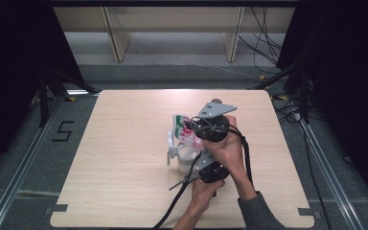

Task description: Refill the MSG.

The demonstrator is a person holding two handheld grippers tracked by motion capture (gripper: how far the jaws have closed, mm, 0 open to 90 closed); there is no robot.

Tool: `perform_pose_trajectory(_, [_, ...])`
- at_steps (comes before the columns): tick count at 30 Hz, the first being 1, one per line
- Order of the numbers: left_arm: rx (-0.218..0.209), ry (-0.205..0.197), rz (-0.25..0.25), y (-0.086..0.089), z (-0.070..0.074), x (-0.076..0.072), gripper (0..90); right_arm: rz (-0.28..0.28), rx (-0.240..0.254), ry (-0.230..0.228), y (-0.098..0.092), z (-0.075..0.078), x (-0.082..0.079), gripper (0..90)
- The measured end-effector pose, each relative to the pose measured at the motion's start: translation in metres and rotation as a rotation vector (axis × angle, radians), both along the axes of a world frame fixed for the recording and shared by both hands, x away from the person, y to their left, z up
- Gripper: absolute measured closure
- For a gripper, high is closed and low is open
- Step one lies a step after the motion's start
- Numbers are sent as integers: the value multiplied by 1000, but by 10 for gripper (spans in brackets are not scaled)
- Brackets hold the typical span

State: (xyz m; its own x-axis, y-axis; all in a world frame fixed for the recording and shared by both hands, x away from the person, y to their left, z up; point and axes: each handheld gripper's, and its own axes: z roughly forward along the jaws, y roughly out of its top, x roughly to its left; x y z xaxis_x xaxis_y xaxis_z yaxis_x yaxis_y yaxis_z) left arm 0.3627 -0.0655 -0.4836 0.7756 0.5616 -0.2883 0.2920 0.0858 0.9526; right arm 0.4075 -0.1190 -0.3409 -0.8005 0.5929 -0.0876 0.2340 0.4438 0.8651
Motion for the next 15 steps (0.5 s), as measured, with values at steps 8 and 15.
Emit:
perform_pose_trajectory(8, [1,-4,5,0,1,0,827,17,-9,-38,0,0,2,900])
perform_pose_trajectory(15, [-1,-3,6,1,1,0,826,14,-1,-15,2,-1,0,900])
